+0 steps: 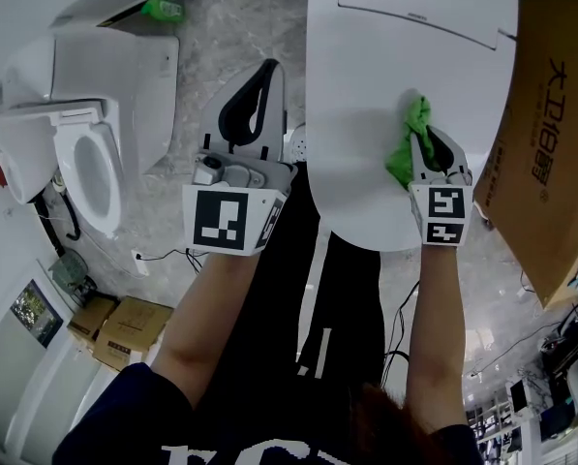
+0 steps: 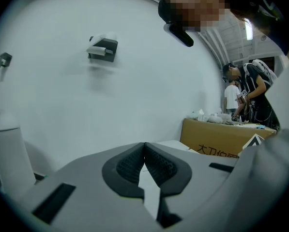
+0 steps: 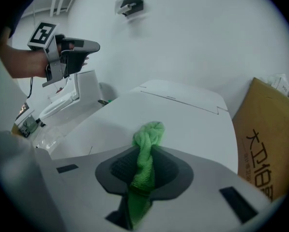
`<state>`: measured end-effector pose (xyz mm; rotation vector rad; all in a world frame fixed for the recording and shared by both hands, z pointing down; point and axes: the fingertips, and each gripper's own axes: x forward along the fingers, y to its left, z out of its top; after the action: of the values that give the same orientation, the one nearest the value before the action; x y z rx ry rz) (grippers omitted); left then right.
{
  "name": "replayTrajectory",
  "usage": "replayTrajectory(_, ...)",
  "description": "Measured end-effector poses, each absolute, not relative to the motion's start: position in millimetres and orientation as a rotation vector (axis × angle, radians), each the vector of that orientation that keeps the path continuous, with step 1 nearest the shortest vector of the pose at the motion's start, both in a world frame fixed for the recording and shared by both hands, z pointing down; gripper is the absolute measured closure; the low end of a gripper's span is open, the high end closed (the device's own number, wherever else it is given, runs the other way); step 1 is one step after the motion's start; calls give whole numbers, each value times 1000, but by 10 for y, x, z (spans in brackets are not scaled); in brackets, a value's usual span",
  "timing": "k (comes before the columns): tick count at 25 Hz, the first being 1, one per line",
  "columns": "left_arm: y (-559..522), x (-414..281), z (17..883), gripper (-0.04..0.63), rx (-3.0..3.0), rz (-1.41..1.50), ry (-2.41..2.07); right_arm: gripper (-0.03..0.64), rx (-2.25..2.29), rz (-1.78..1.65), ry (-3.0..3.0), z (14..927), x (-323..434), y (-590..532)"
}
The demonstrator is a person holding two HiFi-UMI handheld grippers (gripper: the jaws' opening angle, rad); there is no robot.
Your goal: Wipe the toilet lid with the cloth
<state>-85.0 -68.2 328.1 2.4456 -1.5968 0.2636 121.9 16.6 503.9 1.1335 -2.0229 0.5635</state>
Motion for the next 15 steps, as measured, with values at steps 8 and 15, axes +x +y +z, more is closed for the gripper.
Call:
replayTrajectory(8, -657, -661, 3291, 576, 2469, 264, -1565, 532, 1192, 533, -1944, 5078, 1818, 207)
replayTrajectory(15, -648, -560, 3288, 575, 2479, 265, -1551, 533, 1240, 517, -1892, 5092, 2259, 215)
